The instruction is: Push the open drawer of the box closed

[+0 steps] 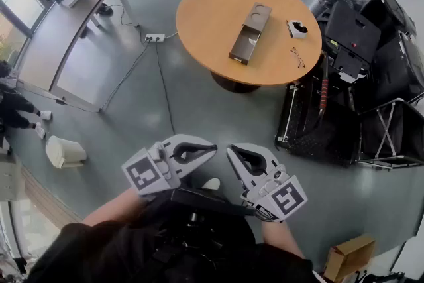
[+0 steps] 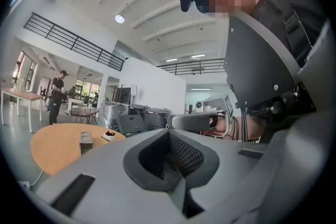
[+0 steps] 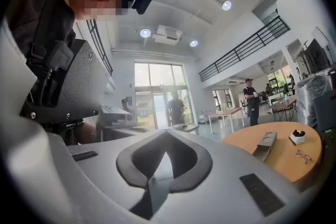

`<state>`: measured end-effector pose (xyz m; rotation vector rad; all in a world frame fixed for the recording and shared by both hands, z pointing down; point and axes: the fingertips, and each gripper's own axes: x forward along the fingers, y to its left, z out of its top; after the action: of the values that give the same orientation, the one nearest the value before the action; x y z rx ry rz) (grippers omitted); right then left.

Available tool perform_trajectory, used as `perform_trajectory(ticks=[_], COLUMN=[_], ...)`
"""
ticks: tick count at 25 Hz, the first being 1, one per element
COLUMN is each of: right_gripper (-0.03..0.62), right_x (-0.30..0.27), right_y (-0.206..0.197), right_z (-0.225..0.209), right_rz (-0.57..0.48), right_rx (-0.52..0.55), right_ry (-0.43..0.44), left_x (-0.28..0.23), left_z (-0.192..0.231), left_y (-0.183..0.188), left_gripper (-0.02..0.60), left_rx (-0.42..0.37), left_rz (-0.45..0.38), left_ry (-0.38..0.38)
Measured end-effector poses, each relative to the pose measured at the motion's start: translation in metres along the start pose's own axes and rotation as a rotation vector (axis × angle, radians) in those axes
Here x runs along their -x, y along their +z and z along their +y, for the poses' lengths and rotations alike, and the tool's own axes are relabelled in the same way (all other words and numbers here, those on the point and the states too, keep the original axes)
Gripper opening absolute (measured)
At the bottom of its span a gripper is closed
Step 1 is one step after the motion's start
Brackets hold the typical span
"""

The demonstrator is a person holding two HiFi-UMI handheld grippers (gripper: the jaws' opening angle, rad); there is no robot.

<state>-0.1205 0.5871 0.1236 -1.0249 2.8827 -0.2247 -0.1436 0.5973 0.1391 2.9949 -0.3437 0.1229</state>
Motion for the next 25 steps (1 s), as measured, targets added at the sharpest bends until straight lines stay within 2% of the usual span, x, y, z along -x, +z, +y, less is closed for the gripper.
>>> perform_trajectory(ticks=[9, 17, 25], right_gripper=[0.008, 0.008, 0.008], right_x=[-0.04, -0.108, -0.182], right_y=[-0.008, -0.005, 0.001], right_z=[-0.052, -0.112, -0.17], right_rz=[0.013, 0.032, 0.04], right_rx=[-0.004, -0.019, -0.035], right_ry=[-0.039, -0.114, -0.209], left_x=[-0.017, -0.028, -0.025], left_z=[0.064, 0.154, 0.249], left_y=[-0.003, 0.007, 0.022], left_gripper=[0.032, 0.032, 0.032], left_rx=[-0.001, -0.026, -0.016], left_rz=[-0.008, -0.004, -0.007], left_ry=[-0.044, -0.137, -0.207])
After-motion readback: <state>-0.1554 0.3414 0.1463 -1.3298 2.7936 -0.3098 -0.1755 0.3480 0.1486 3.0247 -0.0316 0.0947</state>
